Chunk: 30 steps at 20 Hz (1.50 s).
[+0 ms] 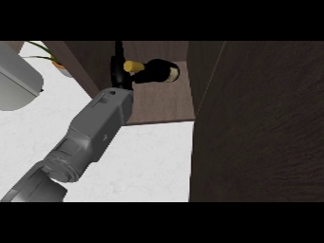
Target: Pick up the wine, place it into the cabinet and close the cabinet
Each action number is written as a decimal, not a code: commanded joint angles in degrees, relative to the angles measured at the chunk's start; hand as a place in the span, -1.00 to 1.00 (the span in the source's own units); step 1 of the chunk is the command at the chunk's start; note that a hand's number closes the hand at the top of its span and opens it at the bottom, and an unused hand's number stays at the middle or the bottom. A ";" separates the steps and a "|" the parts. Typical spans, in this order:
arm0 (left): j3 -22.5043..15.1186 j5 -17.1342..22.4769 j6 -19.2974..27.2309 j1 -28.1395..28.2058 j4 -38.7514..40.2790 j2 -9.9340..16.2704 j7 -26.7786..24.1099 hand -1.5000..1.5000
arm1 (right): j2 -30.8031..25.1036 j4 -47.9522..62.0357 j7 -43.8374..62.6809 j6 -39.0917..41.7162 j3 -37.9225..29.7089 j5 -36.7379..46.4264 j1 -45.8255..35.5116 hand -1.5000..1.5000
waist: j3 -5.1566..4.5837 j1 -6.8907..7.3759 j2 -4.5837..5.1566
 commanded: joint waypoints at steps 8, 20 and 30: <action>0.82 -1.63 -8.40 1.30 -3.87 1.94 -5.11 -1.00 | -0.98 -9.91 4.09 0.00 -1.15 -6.47 3.84 -1.00 | -0.10 2.61 -0.75; 1.31 -2.05 -12.10 5.93 -17.45 1.05 -4.90 -1.00 | -0.96 -13.13 5.06 -1.55 0.03 -4.32 6.66 -1.00 | -0.10 4.52 -1.59; -3.04 -3.99 -8.42 19.96 -38.24 1.07 -1.10 -1.00 | -0.34 -14.09 4.92 -2.53 2.26 -3.10 7.43 -1.00 | -0.09 4.85 -1.76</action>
